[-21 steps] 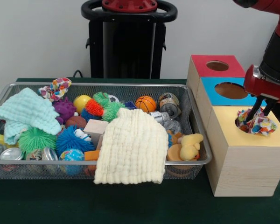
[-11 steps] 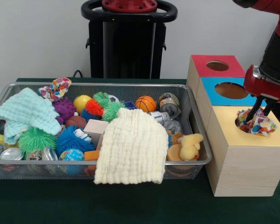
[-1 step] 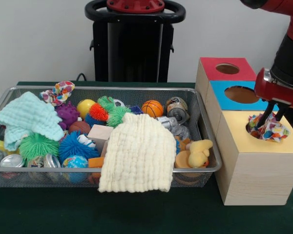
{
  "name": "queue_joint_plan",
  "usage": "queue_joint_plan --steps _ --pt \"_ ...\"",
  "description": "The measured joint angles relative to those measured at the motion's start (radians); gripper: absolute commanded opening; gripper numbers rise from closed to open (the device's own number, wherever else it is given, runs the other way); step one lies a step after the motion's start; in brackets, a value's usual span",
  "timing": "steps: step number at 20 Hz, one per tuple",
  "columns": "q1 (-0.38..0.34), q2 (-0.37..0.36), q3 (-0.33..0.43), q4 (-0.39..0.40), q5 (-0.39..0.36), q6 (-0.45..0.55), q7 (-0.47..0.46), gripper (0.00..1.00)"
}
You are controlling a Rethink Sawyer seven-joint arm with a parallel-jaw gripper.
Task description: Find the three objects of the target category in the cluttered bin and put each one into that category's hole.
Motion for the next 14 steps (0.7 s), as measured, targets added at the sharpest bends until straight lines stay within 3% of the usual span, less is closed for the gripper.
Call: queue_joint_plan --steps 14 --pt "-0.013 0.000 0.000 0.006 0.015 -0.008 0.000 0.00"
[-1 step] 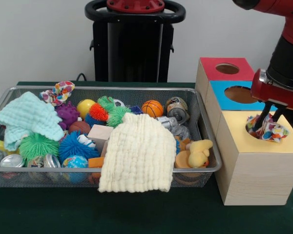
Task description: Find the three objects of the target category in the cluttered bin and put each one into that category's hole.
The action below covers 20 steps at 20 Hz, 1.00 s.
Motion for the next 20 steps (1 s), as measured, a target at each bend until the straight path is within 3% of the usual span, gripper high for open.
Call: queue_joint_plan --steps 20 --pt "0.000 -0.003 0.000 0.031 0.002 -0.051 0.000 0.00"
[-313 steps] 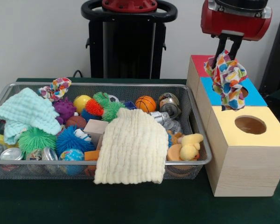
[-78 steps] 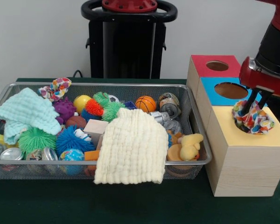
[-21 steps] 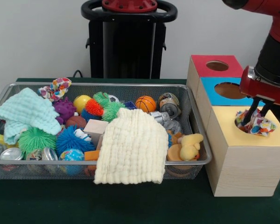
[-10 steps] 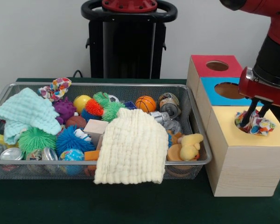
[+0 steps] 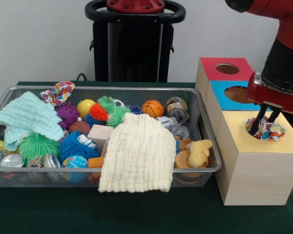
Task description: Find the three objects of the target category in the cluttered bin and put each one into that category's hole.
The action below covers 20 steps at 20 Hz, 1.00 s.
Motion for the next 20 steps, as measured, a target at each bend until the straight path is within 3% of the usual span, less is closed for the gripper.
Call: queue_joint_plan --steps 20 --pt "0.000 0.000 0.000 0.030 0.000 -0.047 0.000 0.00"
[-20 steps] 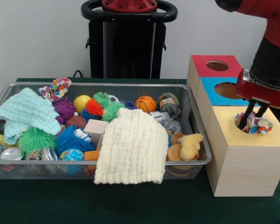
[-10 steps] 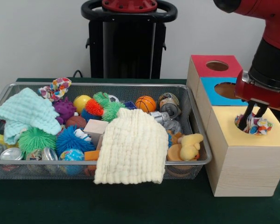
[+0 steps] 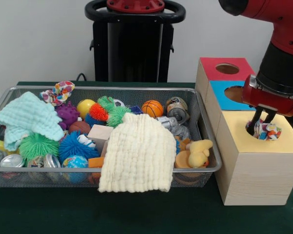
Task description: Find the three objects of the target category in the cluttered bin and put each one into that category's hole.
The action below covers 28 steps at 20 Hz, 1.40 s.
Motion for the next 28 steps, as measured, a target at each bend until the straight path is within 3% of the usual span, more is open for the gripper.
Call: queue_joint_plan --steps 28 --pt "0.000 0.000 0.000 0.024 0.007 -0.031 0.000 0.00"
